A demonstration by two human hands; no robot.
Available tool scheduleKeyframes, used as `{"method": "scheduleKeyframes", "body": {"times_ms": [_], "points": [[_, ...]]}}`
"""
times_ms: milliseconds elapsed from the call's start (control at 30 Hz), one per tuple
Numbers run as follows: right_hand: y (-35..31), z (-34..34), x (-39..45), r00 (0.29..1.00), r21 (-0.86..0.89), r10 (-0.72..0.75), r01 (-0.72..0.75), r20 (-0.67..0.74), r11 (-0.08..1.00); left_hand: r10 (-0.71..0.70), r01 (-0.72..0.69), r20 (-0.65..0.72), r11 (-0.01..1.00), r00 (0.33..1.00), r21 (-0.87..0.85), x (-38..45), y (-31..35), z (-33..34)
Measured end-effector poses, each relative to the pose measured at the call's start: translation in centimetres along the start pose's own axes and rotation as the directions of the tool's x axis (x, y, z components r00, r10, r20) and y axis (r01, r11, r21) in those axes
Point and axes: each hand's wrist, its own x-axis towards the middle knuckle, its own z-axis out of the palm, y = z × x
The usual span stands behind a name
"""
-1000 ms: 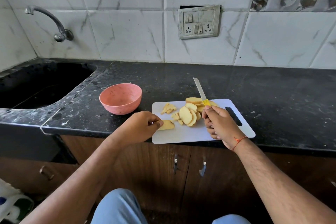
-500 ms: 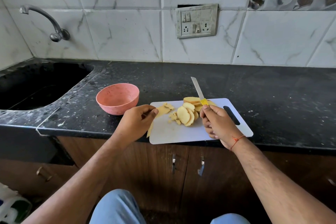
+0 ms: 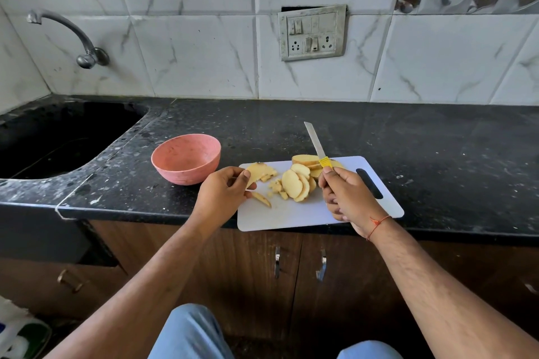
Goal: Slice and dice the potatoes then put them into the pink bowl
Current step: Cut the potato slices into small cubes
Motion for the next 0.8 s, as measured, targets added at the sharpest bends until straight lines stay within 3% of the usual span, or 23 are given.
{"method": "scheduleKeyframes", "body": {"times_ms": [100,200,300,400,500,800], "points": [[0.0,0.0,0.0,1.0,0.0,0.001,-0.001,0.001,1.0,0.017,-0.018,-0.011,1.0,1.0,-0.013,0.1,0.1,-0.2],[0.1,-0.1,0.1,1.0,0.007,0.0,0.0,0.002,1.0,0.155,-0.157,0.023,0.976,0.988,0.153,-0.2,0.0,-1.1],[0.2,-0.1,0.2,1.0,0.027,0.002,-0.002,0.0,1.0,0.4,-0.423,0.139,0.84,0.906,0.34,-1.0,-0.3,-2.5],[0.2,-0.1,0.2,1.0,0.039,0.006,-0.006,0.002,0.999,0.528,-0.598,0.282,0.678,0.801,0.427,-2.0,-1.1,-3.6],[0.2,-0.1,0.2,1.0,0.038,0.004,-0.004,0.006,0.999,0.56,-0.66,0.354,0.589,0.749,0.467,-2.5,-2.1,-3.9],[0.0,-0.1,0.0,1.0,0.023,0.008,-0.008,0.008,1.0,0.496,-0.661,0.438,0.595,0.75,0.457,-2.8,-1.9,-4.0]]}}
